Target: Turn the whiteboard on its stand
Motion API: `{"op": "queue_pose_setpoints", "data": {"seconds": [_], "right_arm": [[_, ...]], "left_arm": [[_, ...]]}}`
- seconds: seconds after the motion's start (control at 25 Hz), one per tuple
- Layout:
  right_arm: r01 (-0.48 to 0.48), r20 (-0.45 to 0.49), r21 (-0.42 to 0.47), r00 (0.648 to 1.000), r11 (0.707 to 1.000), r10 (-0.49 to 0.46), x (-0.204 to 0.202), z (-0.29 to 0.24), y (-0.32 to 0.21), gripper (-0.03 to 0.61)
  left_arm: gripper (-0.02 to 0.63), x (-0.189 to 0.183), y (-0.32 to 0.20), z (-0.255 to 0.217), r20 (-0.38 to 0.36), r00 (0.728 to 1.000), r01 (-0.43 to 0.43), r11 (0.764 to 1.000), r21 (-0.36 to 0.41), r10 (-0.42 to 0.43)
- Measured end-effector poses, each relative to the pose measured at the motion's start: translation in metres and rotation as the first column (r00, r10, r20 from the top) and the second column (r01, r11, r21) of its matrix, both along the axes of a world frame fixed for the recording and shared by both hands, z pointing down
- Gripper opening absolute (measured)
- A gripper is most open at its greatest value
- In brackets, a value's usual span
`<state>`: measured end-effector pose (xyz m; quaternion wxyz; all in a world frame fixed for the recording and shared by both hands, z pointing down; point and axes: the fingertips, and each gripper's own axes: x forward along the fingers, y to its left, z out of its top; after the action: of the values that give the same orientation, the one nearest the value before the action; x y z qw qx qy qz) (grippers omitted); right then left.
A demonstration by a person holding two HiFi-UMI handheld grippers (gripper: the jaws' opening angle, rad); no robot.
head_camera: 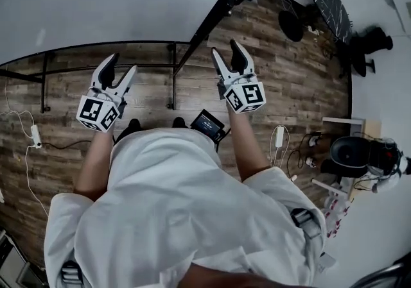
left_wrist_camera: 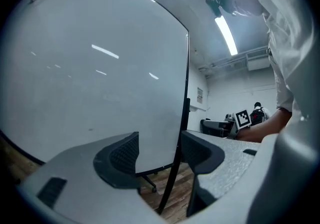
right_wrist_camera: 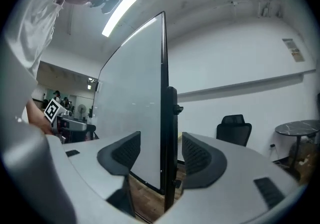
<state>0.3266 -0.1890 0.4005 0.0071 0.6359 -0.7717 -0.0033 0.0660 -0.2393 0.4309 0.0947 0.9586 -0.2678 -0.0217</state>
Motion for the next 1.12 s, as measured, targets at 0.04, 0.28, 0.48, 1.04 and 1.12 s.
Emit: {"op": "queue_pose_setpoints", "data": {"seconds": [0.04, 0.28, 0.48, 1.04, 1.12], "right_arm": [[0.023, 0.006, 0.002, 1.0, 1.0, -0.023, 0.006, -0.001, -0.005, 0.258], [0.175, 0.029, -0.022, 0.984, 0.984, -0.174, 0.025, 0.002, -0.037, 0.288], [0.317, 0.029, -0.065, 0.948, 0.946, -0.316, 0.023, 0.011, -0.053, 0.301], [0.545, 0.059, -0.11, 0.838, 0.831, -0.542, 0.007, 0.021, -0.086, 0.301], [0.565, 0.05, -0.114, 0.825, 0.817, -0.563, 0.004, 0.021, -0.089, 0.298]], "left_arm": [[0.246, 0.001, 0.0, -0.004, 0.003, 1.0, 0.023, 1.0, 0.008, -0.023], [0.246, -0.016, 0.003, -0.03, 0.016, 0.986, 0.163, 0.985, 0.061, -0.164], [0.245, -0.022, 0.02, -0.02, 0.005, 0.969, 0.247, 0.968, 0.038, -0.248], [0.245, 0.004, 0.061, 0.006, -0.014, 0.946, 0.322, 0.946, -0.022, -0.323], [0.245, 0.009, 0.062, 0.004, -0.015, 0.947, 0.321, 0.947, -0.019, -0.321]]}}
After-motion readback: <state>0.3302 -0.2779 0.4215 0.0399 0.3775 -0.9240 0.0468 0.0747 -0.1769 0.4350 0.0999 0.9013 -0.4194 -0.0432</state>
